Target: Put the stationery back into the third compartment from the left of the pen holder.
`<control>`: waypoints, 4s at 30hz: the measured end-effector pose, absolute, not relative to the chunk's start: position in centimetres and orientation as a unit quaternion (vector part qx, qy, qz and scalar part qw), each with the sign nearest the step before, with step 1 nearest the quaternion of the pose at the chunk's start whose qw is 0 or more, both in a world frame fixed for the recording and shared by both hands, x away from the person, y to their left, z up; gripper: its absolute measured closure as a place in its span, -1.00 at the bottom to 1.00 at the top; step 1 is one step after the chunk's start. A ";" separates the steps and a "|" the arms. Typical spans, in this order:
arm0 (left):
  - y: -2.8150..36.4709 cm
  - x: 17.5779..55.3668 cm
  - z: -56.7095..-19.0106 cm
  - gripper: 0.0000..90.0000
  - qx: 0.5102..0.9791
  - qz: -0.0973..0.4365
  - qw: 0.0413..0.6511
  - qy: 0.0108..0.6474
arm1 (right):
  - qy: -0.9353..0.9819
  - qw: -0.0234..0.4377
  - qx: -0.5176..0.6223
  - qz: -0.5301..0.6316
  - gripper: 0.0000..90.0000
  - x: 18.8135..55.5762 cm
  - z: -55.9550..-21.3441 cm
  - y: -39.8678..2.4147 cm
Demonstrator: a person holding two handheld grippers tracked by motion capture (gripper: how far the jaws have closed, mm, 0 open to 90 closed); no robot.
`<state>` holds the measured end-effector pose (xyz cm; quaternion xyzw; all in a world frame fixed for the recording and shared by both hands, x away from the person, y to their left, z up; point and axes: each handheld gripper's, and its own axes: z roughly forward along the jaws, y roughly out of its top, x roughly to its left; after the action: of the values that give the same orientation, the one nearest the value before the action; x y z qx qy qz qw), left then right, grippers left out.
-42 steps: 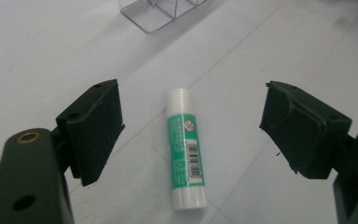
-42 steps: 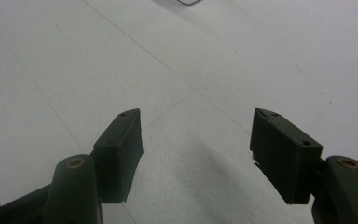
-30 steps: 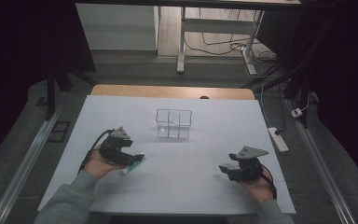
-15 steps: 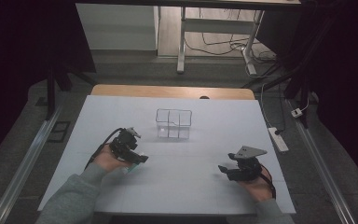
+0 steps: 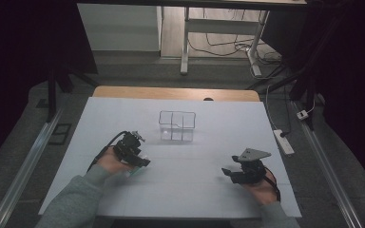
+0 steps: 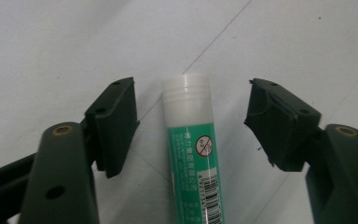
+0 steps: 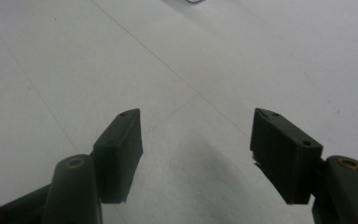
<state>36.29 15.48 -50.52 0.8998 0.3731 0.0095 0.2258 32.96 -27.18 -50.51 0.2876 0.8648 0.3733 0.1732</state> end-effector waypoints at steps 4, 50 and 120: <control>15.4 36.5 -50.8 -0.06 0.902 0.005 0.216 0.373 | 0.866 0.173 0.288 0.371 -0.24 33.0 -50.5 -27.1; 18.8 35.4 -45.3 0.42 0.839 0.095 0.391 0.366 | 0.862 0.176 0.296 0.371 -0.24 33.0 -50.4 -27.4; 8.8 43.6 -40.4 0.42 0.796 0.097 0.511 0.311 | 0.866 0.178 0.299 0.359 -0.25 33.0 -50.8 -27.9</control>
<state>43.59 8.81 -40.45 0.7957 0.3106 0.0969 0.5108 32.95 -27.90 -50.82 0.2993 0.8659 0.3594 0.1775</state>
